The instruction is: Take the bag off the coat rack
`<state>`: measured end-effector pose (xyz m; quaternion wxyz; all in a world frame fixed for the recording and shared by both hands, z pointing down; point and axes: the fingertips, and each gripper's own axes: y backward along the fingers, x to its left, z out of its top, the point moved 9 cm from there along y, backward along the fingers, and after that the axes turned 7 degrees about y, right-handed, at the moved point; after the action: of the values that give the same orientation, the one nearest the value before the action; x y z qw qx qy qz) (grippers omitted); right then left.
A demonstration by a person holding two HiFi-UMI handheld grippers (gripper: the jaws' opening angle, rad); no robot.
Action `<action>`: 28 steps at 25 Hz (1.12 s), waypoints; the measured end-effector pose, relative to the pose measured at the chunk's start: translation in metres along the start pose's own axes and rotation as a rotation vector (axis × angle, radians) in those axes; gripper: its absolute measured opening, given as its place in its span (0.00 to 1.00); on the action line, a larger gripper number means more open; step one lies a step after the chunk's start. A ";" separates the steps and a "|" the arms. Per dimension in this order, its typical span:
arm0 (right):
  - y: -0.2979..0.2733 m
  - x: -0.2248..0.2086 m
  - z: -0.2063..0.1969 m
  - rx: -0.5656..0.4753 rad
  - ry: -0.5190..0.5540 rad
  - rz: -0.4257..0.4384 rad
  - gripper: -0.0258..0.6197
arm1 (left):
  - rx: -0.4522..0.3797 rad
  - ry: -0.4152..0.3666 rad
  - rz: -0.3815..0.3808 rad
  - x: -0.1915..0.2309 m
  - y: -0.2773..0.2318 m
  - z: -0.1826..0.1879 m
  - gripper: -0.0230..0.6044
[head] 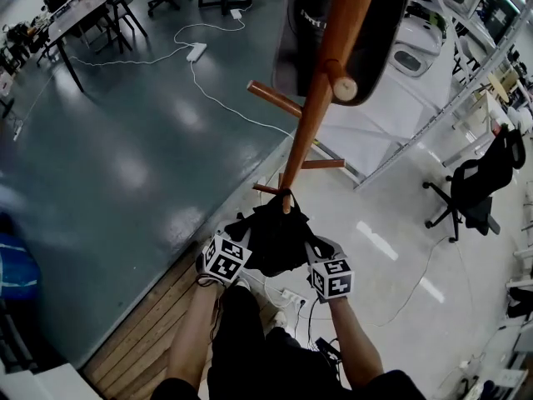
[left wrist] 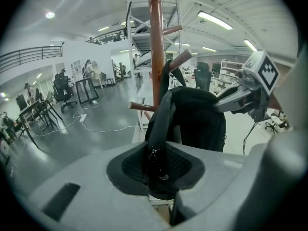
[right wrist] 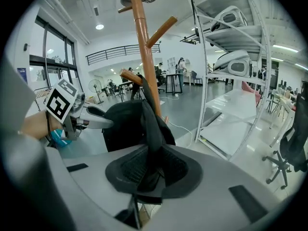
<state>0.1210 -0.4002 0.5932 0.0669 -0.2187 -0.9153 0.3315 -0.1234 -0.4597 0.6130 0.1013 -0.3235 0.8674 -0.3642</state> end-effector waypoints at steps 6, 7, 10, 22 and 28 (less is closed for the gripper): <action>0.017 0.004 0.003 -0.030 0.008 0.018 0.14 | -0.014 0.018 0.022 -0.013 0.021 -0.001 0.17; 0.021 0.004 0.003 -0.034 0.009 0.021 0.14 | -0.016 0.021 0.025 -0.017 0.025 -0.001 0.17; 0.033 0.006 0.002 -0.048 0.015 0.034 0.14 | -0.022 0.030 0.034 -0.027 0.037 -0.003 0.17; 0.109 0.010 -0.018 -0.117 0.061 0.093 0.14 | -0.070 0.049 0.100 -0.100 0.097 -0.013 0.16; 0.145 0.011 -0.032 -0.126 0.079 0.129 0.14 | -0.081 0.069 0.118 -0.138 0.122 -0.024 0.16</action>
<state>0.1711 -0.2771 0.5254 0.0674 -0.2938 -0.9150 0.2680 -0.0867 -0.2946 0.5371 0.0796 -0.2630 0.9020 -0.3329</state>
